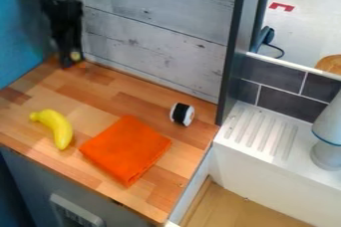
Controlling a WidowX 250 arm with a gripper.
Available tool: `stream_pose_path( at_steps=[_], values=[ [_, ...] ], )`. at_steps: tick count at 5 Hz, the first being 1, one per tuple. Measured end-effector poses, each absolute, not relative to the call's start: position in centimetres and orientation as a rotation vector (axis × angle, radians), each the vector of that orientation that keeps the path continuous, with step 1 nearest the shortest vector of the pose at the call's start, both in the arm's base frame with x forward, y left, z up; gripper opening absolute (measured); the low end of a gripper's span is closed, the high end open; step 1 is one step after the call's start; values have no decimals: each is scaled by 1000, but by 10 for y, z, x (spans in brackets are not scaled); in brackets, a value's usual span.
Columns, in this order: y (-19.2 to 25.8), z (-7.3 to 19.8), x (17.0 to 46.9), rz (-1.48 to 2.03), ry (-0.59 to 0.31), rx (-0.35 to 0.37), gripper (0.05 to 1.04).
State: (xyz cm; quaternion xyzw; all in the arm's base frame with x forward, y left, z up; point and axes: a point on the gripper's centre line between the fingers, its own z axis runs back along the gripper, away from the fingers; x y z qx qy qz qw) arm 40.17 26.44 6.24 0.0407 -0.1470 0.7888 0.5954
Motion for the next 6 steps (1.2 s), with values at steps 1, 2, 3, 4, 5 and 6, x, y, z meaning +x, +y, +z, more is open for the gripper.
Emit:
stream_pose_path(
  at_steps=[1,2,3,4,5,6],
  values=[
    [246,87,378,1788,-358,46,390],
    [219,92,343,1709,-364,41,390],
    [187,98,314,1611,-391,33,390],
    [160,91,285,1491,-394,38,390],
    [126,71,274,1286,-327,14,390],
    [92,59,268,1116,-312,23,390]
  ],
)
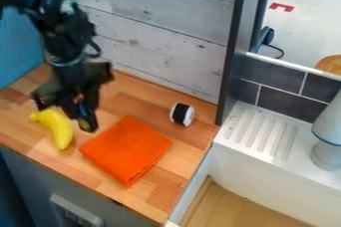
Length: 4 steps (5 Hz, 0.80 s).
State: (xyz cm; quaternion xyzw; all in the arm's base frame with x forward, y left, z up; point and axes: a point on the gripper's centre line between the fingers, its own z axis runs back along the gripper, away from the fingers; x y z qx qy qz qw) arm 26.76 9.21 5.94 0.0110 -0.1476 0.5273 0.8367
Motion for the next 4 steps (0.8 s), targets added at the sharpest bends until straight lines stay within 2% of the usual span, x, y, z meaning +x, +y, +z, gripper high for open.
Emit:
stream_pose_path(
  at_steps=[1,4],
  values=[
    [64,47,264,940,-306,33,390],
    [29,34,261,762,-335,30,390]
  ],
)
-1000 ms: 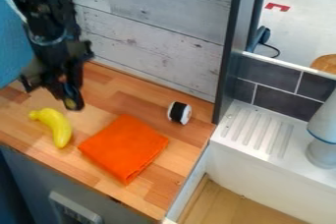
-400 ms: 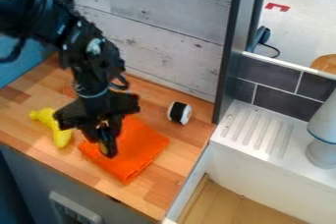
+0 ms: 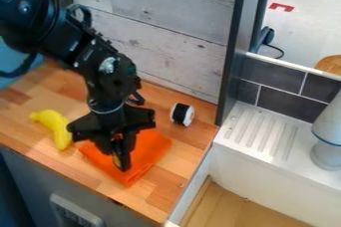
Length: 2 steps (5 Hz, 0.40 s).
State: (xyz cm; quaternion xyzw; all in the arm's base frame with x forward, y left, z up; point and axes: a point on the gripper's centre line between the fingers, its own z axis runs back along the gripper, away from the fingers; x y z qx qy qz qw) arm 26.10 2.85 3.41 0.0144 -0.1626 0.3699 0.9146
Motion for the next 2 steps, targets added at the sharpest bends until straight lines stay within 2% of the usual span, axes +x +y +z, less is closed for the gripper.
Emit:
stream_pose_path(
  at_steps=[2],
  values=[
    [9,30,264,662,-344,13,390]
  ],
)
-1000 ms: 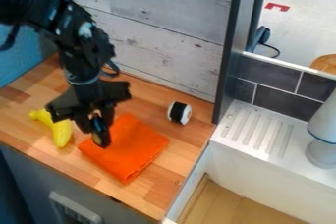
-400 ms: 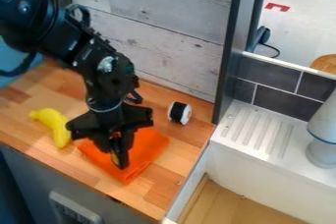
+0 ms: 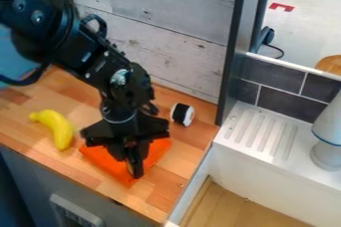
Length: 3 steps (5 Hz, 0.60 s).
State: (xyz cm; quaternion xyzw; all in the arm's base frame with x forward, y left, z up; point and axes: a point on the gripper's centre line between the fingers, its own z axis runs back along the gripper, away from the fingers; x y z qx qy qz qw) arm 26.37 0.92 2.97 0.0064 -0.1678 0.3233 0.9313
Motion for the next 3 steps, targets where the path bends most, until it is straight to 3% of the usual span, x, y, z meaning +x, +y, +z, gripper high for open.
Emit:
stream_pose_path(
  at_steps=[3],
  values=[
    [-9,6,265,573,-331,36,390]
  ],
)
